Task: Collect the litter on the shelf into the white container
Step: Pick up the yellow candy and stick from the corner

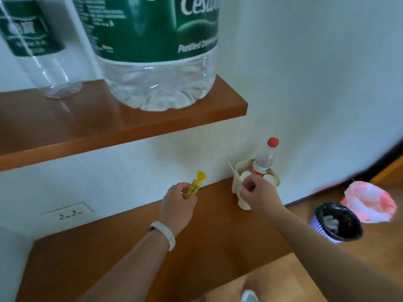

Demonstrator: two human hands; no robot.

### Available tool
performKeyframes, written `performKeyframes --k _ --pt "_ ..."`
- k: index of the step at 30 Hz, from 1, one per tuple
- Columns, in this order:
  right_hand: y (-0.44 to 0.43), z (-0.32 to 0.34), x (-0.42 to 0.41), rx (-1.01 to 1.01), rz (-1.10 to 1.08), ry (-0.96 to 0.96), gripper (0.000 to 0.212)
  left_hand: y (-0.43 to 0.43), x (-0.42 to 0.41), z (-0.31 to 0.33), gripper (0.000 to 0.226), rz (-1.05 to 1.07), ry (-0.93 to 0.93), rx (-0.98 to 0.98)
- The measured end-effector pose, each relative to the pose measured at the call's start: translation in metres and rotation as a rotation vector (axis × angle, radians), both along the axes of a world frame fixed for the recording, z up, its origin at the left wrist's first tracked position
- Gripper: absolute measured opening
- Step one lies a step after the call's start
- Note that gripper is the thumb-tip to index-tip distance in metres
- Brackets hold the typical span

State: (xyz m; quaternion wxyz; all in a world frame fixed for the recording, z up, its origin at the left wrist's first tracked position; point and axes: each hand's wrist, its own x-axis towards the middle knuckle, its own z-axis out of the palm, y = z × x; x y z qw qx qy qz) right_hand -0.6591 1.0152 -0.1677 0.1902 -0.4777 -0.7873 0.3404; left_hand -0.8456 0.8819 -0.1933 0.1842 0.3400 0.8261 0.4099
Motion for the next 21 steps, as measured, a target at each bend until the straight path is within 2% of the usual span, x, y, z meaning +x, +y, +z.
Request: performKeyframes --k 10,14,21 --pt "0.111 0.005 0.077 -0.027 -0.006 0.135 0.009 0.109 0.091 0.008 0.019 -0.068 0.028 -0.099" --pt "0.138 0.0 0.083 -0.057 0.031 0.19 0.013 0.133 0.105 0.006 0.013 -0.12 0.137 -0.187" --pt "0.148 -0.02 0.067 -0.131 0.12 0.19 0.015 0.152 0.109 0.001 0.025 -0.281 0.317 -0.373"
